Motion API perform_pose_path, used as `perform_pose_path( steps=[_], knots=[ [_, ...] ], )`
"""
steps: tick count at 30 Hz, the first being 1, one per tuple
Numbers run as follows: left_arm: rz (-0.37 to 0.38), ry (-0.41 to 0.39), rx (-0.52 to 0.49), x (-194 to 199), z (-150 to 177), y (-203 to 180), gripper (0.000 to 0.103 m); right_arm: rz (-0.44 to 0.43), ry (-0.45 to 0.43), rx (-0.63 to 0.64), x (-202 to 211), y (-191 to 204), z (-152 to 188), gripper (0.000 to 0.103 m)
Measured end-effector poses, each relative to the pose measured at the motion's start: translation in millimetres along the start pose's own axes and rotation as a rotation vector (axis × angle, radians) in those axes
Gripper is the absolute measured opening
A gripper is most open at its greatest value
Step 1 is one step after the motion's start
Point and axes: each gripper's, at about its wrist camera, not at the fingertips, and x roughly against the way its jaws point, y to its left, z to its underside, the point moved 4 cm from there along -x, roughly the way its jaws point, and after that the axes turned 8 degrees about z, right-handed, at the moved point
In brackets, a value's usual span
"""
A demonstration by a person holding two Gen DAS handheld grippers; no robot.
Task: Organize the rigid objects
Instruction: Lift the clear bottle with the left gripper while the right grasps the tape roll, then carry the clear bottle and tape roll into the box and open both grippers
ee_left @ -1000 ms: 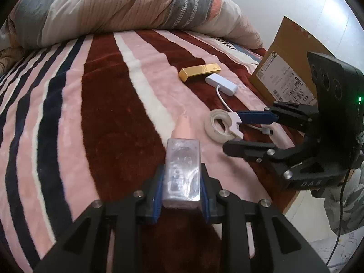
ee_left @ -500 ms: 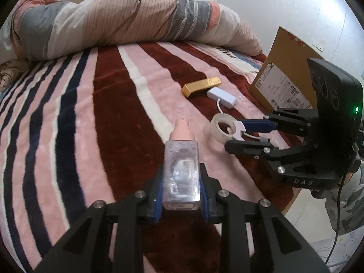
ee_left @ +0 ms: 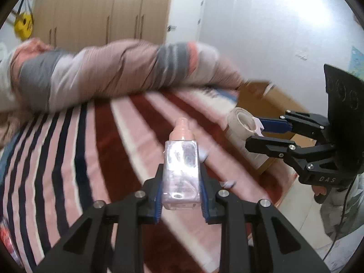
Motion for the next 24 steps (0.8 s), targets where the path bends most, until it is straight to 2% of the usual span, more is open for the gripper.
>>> perform_pose_path(
  steps=[3,7,13,16,20,24],
  knots=[
    [0.040,-0.040,-0.060,3.1,-32.3,-26.8,0.024,0.071,-0.055,-0.016,31.3,-25.0,-11.6,0.033],
    [0.102,-0.067,-0.135,-6.6,-71.8,-64.1,0.024,0.179,-0.086,-0.079,64.5,-70.4,-15.3,0.033],
    [0.209,-0.048,-0.221,-47.0,-116.4,-116.4,0.024,0.336,-0.026,-0.174,82.8,-142.1,4.5,0.033],
    [0.245,-0.012,-0.249,-73.5,-127.5,-136.4,0.024,0.363,0.032,-0.214,75.0,-169.2,20.8,0.033],
    [0.248,0.046,-0.278,-110.2,-133.4,-151.9,0.024,0.366,0.091,-0.253,58.8,-196.5,39.9,0.034],
    [0.240,0.090,-0.284,-135.4,-131.0,-157.4,0.024,0.361,0.124,-0.252,47.6,-206.5,53.8,0.034]
  ],
)
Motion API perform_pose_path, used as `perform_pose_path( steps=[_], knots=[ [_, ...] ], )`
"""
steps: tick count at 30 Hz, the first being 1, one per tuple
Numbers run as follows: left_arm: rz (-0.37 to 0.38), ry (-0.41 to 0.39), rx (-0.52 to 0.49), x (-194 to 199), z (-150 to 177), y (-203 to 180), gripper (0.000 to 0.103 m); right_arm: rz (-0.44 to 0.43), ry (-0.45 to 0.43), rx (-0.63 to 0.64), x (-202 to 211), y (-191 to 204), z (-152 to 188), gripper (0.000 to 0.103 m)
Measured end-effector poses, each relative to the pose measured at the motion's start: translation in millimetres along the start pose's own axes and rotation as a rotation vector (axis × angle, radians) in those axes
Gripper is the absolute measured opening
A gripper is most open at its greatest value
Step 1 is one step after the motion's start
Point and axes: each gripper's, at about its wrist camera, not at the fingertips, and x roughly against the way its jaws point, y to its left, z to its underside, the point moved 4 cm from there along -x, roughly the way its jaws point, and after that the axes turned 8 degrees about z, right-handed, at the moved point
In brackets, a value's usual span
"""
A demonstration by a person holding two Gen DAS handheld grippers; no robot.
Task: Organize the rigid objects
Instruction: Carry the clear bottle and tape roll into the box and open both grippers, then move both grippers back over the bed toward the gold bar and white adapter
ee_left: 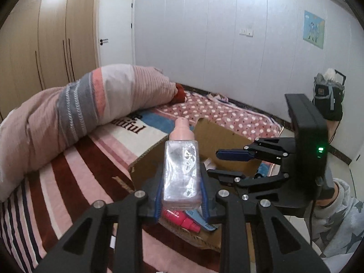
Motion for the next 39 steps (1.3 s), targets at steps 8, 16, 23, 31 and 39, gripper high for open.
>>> perform_pose_path(
  steps=[8,16,23,31,39],
  knots=[
    [-0.012,0.078,0.005,-38.2,1.8,6.9,0.024,-0.025,0.002,-0.022,-4.6,-4.9,6.4,0.034],
    [-0.027,0.080,0.003,-44.9,2.2,9.9,0.024,-0.026,0.016,-0.028,-5.2,-5.5,9.0,0.034],
    [-0.051,0.009,0.022,-6.1,0.4,15.7,0.033,-0.025,0.014,-0.009,5.1,2.4,5.2,0.035],
    [-0.167,-0.070,0.073,66.7,22.2,46.9,0.053,-0.077,-0.039,0.019,30.4,36.9,-14.8,0.035],
    [-0.314,-0.058,0.138,109.0,81.8,99.8,0.063,-0.217,-0.074,0.111,52.4,122.5,-28.9,0.044]
  ],
)
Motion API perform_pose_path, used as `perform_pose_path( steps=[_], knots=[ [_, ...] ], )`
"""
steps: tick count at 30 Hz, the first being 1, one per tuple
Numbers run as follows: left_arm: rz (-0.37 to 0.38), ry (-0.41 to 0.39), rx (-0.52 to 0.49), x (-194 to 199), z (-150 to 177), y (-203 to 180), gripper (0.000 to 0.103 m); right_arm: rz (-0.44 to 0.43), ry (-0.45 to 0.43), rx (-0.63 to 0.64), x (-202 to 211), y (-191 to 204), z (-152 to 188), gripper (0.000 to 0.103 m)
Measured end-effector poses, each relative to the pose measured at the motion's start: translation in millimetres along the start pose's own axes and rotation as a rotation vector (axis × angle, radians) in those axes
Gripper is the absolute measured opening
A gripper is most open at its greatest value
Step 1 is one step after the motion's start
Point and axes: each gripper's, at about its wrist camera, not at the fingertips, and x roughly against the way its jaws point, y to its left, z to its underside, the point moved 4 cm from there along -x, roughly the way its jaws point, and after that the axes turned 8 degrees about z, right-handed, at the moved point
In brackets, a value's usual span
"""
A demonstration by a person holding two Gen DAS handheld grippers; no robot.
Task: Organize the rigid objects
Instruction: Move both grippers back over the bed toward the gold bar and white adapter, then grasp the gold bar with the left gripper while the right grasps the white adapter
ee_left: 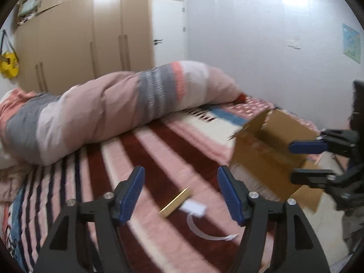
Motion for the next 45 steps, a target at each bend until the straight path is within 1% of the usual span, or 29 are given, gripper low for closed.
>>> perform_pose_path(
  steps=[3,6,8,12,14,19,22,25,26,28,29,30,31,32,33,35,39,45],
  knots=[
    [-0.001,0.031,0.040,-6.2,22.7,24.1,0.064,-0.049,0.019,0.030,-13.5,32.5,0.4,0.044],
    [-0.010,0.062,0.065,-16.7,43.3,41.8,0.064,-0.105,0.065,0.031,-36.8,58.0,6.9,0.044],
    [-0.003,0.086,0.082,-26.7,57.5,51.6,0.064,-0.109,0.099,0.028,-56.2,69.8,15.5,0.044],
    [0.023,0.124,0.106,-49.8,81.7,65.4,0.064,-0.085,0.181,0.018,-98.0,80.0,41.5,0.044],
    [0.042,0.141,0.104,-62.0,90.9,65.7,0.064,-0.044,0.215,-0.001,-119.3,75.5,54.9,0.044],
    [0.104,0.166,0.107,-95.0,99.6,64.5,0.064,0.042,0.267,-0.050,-161.1,53.0,77.4,0.044],
    [0.148,0.184,0.112,-117.0,101.4,63.4,0.063,0.066,0.273,-0.065,-177.7,43.4,84.2,0.044],
    [0.198,0.206,0.104,-136.6,102.3,56.6,0.050,0.097,0.280,-0.063,-194.7,35.0,86.7,0.044],
    [0.208,0.214,0.101,-141.7,102.7,55.1,0.048,0.095,0.284,-0.062,-198.7,34.4,86.8,0.044],
    [0.221,0.230,0.091,-152.2,103.7,51.9,0.039,0.087,0.287,-0.056,-203.4,33.5,87.7,0.043],
    [0.222,0.234,0.087,-155.6,104.1,50.7,0.037,0.085,0.282,-0.046,-205.5,33.6,87.5,0.041],
    [0.218,0.235,0.081,-158.6,104.3,49.6,0.033,0.085,0.279,-0.036,-206.0,34.5,87.2,0.035],
    [0.212,0.236,0.074,-161.1,104.6,49.0,0.029,0.086,0.277,-0.024,-205.9,35.6,87.4,0.032],
    [0.216,0.239,0.072,-161.7,105.0,47.6,0.028,0.081,0.278,-0.016,-206.3,36.2,87.7,0.025],
    [0.220,0.240,0.068,-160.8,105.7,45.6,0.025,0.078,0.277,-0.013,-205.6,36.7,87.4,0.024],
    [0.219,0.246,0.055,-157.4,108.0,43.9,0.022,0.081,0.271,-0.011,-203.7,36.9,87.1,0.024],
    [0.174,0.259,0.043,-140.6,115.7,40.9,0.020,0.069,0.273,-0.011,-195.7,39.1,89.5,0.024],
    [0.146,0.284,0.066,-99.4,144.8,41.3,0.018,0.056,0.279,-0.004,-185.1,41.8,93.6,0.024]
  ],
)
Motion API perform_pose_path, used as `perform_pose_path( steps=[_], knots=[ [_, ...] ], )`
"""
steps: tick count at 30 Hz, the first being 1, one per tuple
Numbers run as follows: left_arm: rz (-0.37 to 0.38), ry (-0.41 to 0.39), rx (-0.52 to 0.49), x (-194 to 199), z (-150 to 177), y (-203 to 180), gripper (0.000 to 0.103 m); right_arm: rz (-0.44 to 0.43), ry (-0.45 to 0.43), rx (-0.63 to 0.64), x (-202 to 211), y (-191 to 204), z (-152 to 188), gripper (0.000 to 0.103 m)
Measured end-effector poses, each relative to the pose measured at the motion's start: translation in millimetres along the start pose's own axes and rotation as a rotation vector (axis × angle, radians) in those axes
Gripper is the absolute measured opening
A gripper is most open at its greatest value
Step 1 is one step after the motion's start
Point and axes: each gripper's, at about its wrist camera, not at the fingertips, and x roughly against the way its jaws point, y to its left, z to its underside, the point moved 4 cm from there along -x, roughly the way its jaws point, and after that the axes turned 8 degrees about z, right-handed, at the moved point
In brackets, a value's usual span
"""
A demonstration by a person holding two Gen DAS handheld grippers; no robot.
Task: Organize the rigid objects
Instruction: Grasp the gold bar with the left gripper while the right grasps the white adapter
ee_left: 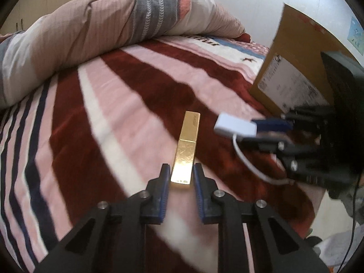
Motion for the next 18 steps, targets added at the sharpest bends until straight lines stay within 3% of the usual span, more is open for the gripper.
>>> perform_pose_path(
  steps=[5,18],
  knots=[
    [-0.014,0.001,0.012,2.8,12.5,0.3,0.018,-0.007,0.004,0.009,2.7,2.0,1.3,0.024],
    [0.013,-0.041,0.050,-30.4,-19.7,5.2,0.018,-0.020,0.010,0.040,-12.7,2.2,-7.6,0.025]
  ],
)
